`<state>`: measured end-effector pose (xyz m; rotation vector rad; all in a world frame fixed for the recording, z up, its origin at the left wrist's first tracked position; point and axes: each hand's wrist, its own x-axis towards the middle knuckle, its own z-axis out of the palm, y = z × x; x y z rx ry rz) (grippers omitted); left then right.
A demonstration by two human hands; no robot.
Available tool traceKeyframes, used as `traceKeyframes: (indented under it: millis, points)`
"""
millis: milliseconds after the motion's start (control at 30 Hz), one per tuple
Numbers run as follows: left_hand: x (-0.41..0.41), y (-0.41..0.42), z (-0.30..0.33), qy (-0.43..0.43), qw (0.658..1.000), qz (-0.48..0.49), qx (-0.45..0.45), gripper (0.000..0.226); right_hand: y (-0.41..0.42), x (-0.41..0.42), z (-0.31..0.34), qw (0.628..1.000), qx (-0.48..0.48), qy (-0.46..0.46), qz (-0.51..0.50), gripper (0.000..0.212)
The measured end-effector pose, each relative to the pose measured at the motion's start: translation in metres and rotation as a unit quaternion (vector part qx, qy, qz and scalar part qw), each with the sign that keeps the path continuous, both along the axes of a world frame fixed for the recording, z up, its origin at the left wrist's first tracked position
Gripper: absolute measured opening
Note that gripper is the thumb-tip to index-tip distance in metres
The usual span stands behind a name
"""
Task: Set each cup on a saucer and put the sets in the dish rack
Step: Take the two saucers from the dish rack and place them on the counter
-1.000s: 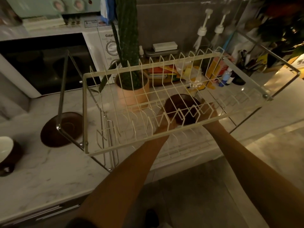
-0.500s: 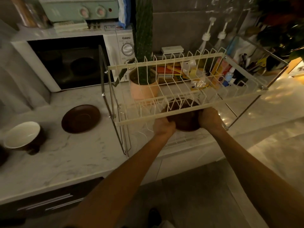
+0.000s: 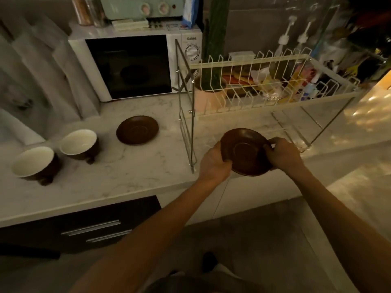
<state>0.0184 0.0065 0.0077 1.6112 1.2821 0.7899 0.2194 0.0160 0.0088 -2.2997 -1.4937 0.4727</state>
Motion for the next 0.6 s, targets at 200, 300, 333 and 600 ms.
traceKeyframes:
  millis: [200,300,333,600]
  points:
    - [-0.054,-0.033,-0.011,0.031,0.999,-0.023,0.004,0.043,-0.032,-0.031,0.001,0.992,-0.086,0.083,0.045,0.022]
    - [-0.08,-0.047,-0.019,0.029,0.999,-0.026,-0.012,0.044,-0.042,-0.049,-0.001,0.985,-0.128,0.081,0.083,0.015]
    - [-0.088,-0.051,-0.022,0.031,0.999,-0.028,-0.016,0.045,-0.043,-0.056,-0.003,0.983,-0.141,0.077,0.092,0.016]
    - [-0.167,-0.064,-0.039,0.041,0.997,0.012,-0.063,0.05,-0.037,-0.124,-0.017,0.961,-0.184,0.124,0.165,0.019]
